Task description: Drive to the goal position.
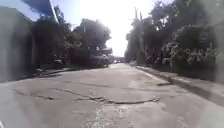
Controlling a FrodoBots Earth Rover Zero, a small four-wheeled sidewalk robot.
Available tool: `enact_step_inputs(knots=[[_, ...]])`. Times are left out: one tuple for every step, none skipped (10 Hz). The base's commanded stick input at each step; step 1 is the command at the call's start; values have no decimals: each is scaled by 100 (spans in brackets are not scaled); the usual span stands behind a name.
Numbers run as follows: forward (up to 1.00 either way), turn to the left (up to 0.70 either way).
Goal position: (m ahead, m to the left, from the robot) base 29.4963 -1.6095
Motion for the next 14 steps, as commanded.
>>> enact_step_inputs(knots=[[70, -29], [70, -15], [70, -2], [70, -2], [70, -2], [70, -2], [70, -2], [70, -2], [70, -2], [70, -2], [70, -2], [70, -2], [70, -2], [70, -2]])
